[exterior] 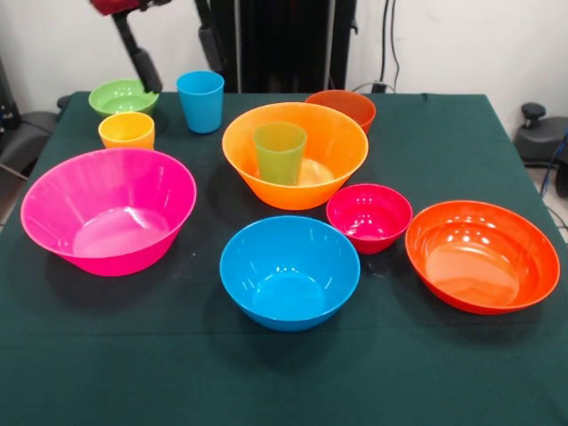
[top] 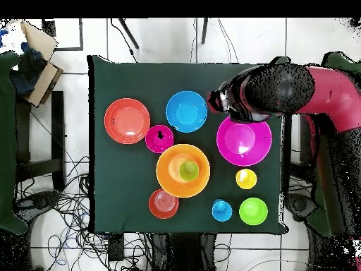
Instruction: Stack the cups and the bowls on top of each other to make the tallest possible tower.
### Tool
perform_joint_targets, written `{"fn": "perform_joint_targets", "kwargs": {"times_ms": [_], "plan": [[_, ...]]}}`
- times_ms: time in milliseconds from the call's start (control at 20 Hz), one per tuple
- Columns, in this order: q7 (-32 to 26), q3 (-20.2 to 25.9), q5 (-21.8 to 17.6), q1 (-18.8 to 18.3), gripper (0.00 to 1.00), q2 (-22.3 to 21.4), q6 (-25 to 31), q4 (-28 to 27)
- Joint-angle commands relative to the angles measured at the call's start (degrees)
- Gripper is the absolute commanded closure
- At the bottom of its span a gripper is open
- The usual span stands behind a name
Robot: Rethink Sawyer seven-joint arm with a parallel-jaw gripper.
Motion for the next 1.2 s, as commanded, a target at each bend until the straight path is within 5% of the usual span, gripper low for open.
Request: {"fn": "perform_joint_targets", "kwargs": {"times_ms": [50,350,650,950,1200], "plan": [[-6.7,-6.0,-6.0,6.1,0.0,6.1,3.4,-9.8],[7.6,-10.6,-5.6,14.8,0.0,6.5,2.4,-13.4],[6.3,-13.6,-4.1,17.5,0.0,10.0,2.7,-18.1],[-0.2,-13.4,-2.4,15.5,0.0,15.0,0.2,-19.7],[-2.2,-12.8,-0.6,14.0,0.0,13.7,2.4,-18.5]]}}
